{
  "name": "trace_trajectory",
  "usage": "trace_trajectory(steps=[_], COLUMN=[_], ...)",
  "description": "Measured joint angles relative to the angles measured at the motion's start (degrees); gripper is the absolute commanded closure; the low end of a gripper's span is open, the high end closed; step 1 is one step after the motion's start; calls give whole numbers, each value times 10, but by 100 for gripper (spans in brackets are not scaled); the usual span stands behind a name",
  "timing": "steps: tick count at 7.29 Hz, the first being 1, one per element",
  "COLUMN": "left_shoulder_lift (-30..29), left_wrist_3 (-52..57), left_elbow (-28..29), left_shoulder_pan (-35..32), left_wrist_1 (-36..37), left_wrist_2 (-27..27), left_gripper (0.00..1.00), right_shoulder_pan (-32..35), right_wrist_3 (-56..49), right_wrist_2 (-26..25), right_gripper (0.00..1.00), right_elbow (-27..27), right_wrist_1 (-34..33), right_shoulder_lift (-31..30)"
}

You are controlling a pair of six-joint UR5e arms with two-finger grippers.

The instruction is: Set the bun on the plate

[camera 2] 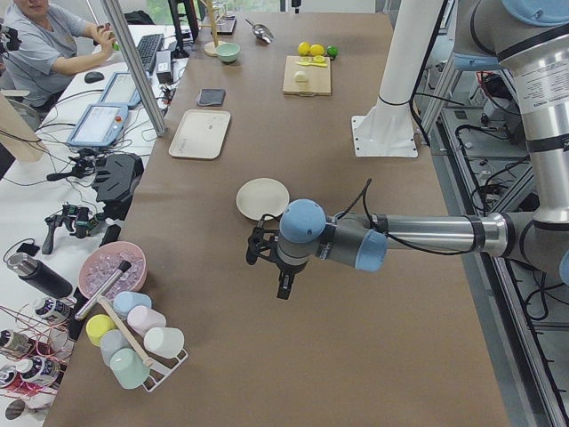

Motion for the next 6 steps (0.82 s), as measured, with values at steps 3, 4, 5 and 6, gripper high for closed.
trace_trajectory(steps=[3,4,5,6], left_shoulder_lift=[-116,-152,-179,-201], left_wrist_3=[-124,-174,-213,-241], left_elbow=[50,73,94,112], left_shoulder_pan=[153,189,223,249], left_wrist_1=[-36,-56,-75,-90], left_wrist_2=[57,62,64,66], left_gripper=[7,9,11,15], right_shoulder_pan=[0,0,0,0], right_wrist_3=[10,13,14,15], right_wrist_2=[26,29,30,31], right_gripper=[0,0,0,0], right_elbow=[0,-2,-4,-5], right_wrist_1=[0,0,0,0], right_shoulder_lift=[-2,-1,-1,-2])
